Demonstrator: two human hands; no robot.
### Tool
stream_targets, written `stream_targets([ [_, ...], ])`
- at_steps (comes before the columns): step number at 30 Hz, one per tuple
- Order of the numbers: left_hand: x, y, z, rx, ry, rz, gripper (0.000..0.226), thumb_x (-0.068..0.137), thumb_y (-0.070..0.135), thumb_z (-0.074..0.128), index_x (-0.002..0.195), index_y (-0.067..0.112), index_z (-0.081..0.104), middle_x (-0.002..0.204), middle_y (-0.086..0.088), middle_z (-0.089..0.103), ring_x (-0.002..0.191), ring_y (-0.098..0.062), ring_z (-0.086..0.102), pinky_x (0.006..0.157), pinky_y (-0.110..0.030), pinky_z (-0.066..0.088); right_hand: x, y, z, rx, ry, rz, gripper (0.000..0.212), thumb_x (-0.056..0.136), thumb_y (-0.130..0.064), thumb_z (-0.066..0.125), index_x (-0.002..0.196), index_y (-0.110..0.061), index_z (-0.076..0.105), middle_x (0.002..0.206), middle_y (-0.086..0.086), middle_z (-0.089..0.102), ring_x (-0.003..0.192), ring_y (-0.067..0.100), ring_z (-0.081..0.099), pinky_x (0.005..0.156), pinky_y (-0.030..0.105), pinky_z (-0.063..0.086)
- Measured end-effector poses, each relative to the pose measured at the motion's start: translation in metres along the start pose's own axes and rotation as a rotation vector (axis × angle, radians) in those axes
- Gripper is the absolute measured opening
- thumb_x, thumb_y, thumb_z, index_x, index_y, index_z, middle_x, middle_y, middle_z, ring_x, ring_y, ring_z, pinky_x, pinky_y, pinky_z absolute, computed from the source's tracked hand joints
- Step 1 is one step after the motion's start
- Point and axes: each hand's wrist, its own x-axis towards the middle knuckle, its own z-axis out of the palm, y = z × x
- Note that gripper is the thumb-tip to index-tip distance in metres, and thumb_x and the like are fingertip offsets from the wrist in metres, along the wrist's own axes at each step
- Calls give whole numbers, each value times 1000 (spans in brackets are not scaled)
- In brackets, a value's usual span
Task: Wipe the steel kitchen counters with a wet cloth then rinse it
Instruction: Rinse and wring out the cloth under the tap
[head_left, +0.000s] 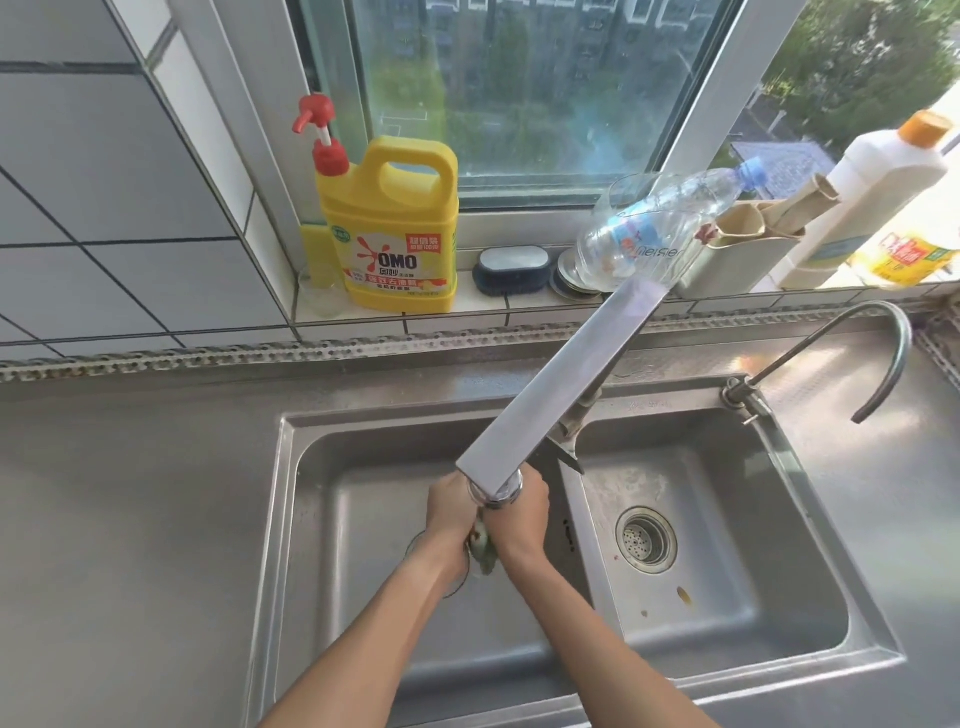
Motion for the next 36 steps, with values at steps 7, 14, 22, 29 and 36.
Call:
stream_targets([
  [7, 1, -3, 0, 4, 3, -20, 14, 76, 27, 71, 62, 26, 72, 79, -7, 64, 80, -21, 56, 76, -40, 44, 13, -4, -4, 11, -24, -69, 35, 89, -10, 64, 62, -18, 43, 61, -4, 51, 66, 22, 48, 60, 34, 37],
  [14, 19, -7, -5, -45, 71, 21, 43, 93, 18, 64, 51, 26, 70, 59, 10, 62, 69, -19, 51, 69, -33, 42, -8, 12, 9, 70, -36, -68, 30, 80, -7, 62, 62, -27, 49, 68, -2, 64, 67, 26, 60, 64, 42, 51],
  [22, 10, -13, -44, 636, 106, 144, 15, 93, 20, 69, 105, 12, 67, 110, -5, 73, 94, -21, 72, 88, -43, 62, 43, 28, -16, 109, -414, -155, 34, 89, -2, 67, 60, -19, 63, 61, -9, 60, 64, 3, 50, 58, 25, 44],
  [29, 4, 4, -56, 617, -519, 245, 63, 74, 6, 77, 133, 16, 59, 117, -1, 77, 102, -9, 72, 86, -26, 58, 47, 20, -20, 7, -786, -190, 17, 89, -34, 74, 95, -17, 76, 100, 6, 77, 98, 24, 73, 87, 46, 60],
  [36, 10, 16, -57, 649, -492, 239, 24, 90, 18, 83, 112, 16, 74, 104, 1, 83, 95, -7, 77, 88, -24, 58, 41, 18, -40, 156, -672, -86, 38, 71, -43, 71, 98, -18, 77, 99, 8, 79, 83, 13, 70, 72, 32, 54],
])
